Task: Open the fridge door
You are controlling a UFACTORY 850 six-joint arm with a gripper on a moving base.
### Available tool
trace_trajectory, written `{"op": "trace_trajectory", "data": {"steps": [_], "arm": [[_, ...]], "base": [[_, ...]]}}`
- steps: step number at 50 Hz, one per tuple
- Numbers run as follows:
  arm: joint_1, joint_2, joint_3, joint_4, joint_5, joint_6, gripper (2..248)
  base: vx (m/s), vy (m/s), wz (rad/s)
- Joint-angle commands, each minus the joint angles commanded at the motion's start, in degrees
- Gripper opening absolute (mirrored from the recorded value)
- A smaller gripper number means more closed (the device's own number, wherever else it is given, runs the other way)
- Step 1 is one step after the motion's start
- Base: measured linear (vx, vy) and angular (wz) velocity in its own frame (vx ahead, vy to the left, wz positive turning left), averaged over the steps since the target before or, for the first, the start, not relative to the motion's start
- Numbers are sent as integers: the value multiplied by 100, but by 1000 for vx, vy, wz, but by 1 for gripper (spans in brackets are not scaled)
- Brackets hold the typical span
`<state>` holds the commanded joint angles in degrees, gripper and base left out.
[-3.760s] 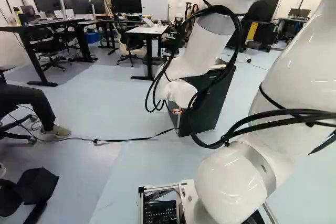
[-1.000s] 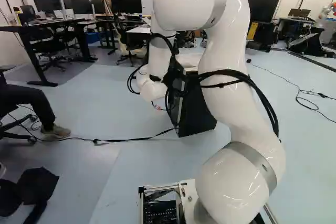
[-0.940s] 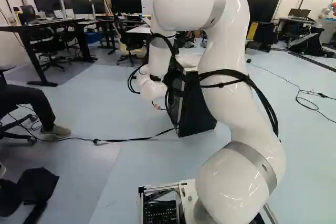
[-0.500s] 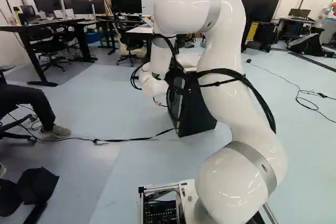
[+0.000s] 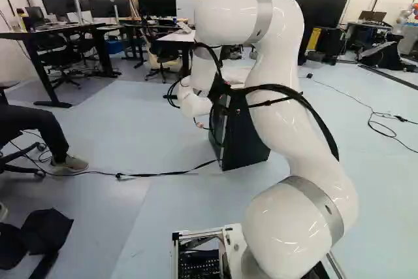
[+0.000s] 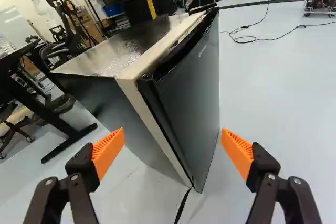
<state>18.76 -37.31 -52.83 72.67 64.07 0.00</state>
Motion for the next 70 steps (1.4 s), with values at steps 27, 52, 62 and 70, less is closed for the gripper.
{"op": "trace_trajectory", "data": {"steps": [27, 52, 62, 70], "arm": [[-246, -99, -164, 0, 0, 0, 247], [-432, -175, -290, 0, 0, 0, 247], [-445, -182, -301, 0, 0, -34, 247], [-446, -182, -302, 0, 0, -389, 247]], "base": [[0, 0, 0], [0, 0, 0], [0, 0, 0], [0, 0, 0]]}}
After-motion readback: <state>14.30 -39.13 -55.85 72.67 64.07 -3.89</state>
